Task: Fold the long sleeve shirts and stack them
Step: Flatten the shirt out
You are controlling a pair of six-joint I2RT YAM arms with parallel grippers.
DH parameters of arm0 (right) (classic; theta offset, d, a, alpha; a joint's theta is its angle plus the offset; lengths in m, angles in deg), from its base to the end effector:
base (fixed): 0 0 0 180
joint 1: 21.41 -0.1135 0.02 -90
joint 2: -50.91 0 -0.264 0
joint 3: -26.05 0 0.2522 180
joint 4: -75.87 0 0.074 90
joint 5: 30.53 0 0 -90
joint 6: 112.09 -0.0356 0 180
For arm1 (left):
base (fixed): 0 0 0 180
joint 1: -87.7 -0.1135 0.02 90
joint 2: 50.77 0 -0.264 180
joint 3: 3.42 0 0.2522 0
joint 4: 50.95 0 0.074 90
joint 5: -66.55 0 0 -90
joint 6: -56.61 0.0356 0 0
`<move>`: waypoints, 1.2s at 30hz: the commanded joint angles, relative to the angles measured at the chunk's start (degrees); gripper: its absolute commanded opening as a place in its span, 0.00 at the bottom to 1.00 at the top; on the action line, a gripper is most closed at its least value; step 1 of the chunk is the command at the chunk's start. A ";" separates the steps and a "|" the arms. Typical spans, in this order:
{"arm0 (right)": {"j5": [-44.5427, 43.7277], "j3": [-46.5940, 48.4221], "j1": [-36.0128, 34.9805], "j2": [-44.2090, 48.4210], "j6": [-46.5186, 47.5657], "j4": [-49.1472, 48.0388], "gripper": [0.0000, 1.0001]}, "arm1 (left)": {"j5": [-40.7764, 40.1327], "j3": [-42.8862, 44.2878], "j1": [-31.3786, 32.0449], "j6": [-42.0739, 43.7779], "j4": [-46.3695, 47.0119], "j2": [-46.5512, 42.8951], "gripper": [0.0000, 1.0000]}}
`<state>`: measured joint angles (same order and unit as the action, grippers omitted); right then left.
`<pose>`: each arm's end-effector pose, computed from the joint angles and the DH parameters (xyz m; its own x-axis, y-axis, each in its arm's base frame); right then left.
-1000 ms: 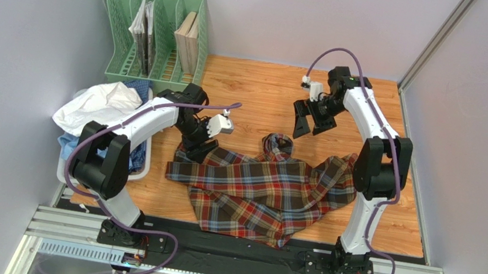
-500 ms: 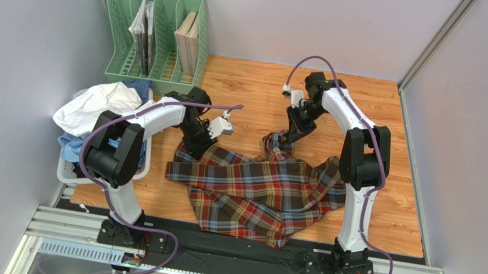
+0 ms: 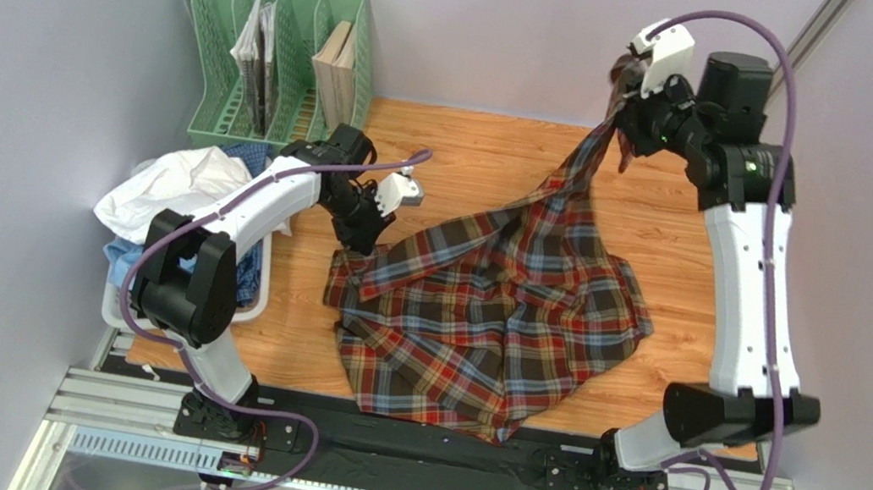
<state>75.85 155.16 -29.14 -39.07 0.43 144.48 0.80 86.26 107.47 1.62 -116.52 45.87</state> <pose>0.3055 0.0516 0.4834 -0.3079 -0.4126 -0.8573 -0.5307 0.8223 -0.2052 0.3083 -0.1263 0.2436 -0.4917 0.7326 -0.4707 0.8626 0.4835 -0.1486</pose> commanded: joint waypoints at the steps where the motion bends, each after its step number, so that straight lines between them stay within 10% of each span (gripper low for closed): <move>1: 0.12 -3.19 -0.97 5.76 4.72 -8.88 0.00 | 2.12 2.65 -0.43 -3.18 -0.05 -2.42 0.28; 15: -7.69 -53.19 -22.77 37.05 19.39 10.01 0.06 | 10.34 0.20 -2.02 -2.31 -1.36 -4.62 0.44; 20: -9.61 -53.48 -22.25 36.63 19.49 8.34 0.36 | 9.69 -2.00 4.38 -5.20 3.63 -4.27 0.45; 24: -3.30 -52.33 -15.58 32.51 18.00 9.84 0.78 | 8.70 -2.00 8.70 -12.93 9.61 -1.64 0.51; 36: 15.33 -41.26 15.71 2.36 4.38 11.60 0.69 | -5.78 -3.23 22.41 -28.84 24.90 3.64 0.55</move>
<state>82.30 108.99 -19.06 -30.61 11.25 155.25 0.85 83.72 128.10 -20.22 -99.32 48.05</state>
